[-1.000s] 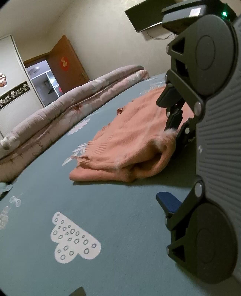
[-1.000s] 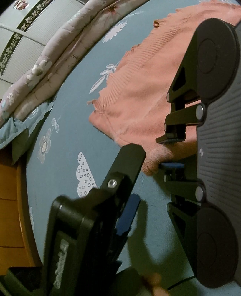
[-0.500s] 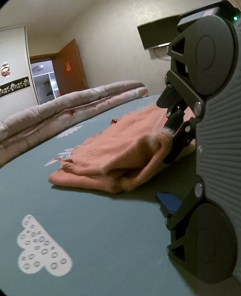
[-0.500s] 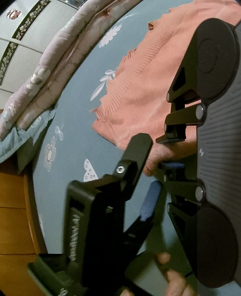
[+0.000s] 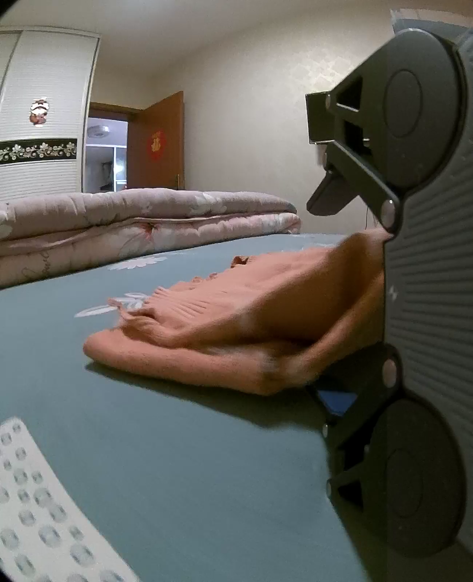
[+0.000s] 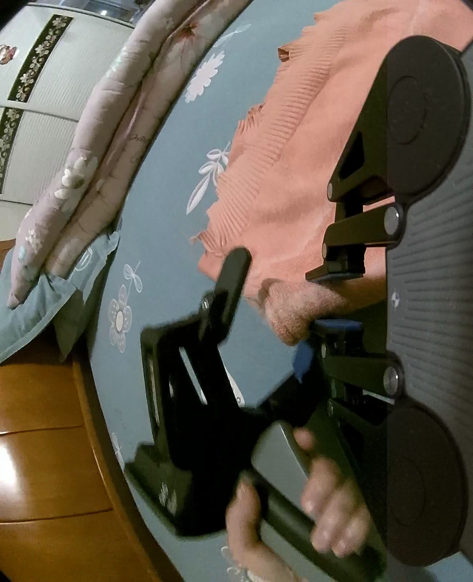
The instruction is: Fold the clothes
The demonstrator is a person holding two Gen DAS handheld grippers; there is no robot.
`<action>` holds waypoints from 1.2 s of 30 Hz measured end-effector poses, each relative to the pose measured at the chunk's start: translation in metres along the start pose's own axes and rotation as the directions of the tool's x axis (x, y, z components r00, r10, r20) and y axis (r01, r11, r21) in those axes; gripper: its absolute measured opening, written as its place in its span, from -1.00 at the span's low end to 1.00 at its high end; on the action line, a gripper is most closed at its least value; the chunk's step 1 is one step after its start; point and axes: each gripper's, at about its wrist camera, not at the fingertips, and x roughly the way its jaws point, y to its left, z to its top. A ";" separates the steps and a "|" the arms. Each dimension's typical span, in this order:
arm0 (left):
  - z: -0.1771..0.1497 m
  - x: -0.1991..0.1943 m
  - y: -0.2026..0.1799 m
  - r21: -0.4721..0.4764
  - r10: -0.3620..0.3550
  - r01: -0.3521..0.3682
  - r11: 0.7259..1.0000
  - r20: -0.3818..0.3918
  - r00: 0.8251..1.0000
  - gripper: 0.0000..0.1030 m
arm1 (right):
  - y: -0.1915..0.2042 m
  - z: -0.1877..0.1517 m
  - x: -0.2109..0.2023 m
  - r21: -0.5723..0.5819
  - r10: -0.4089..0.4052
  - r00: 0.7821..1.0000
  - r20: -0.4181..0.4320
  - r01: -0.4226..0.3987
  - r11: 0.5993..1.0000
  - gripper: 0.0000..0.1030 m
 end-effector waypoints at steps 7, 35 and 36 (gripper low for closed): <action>0.020 0.017 -0.019 0.086 0.065 -0.060 0.994 -0.061 0.996 0.79 | -0.005 0.001 -0.005 0.023 0.007 1.000 0.017 -0.007 1.000 -0.55; 0.062 0.063 -0.043 0.312 0.228 -0.169 0.935 -0.165 0.959 0.81 | -0.018 -0.025 -0.016 0.100 0.117 0.993 0.032 -0.119 0.988 0.00; 0.061 0.062 -0.043 0.318 0.235 -0.173 0.932 -0.167 0.958 0.81 | -0.024 -0.027 -0.021 0.112 0.114 0.992 0.049 -0.119 0.987 0.21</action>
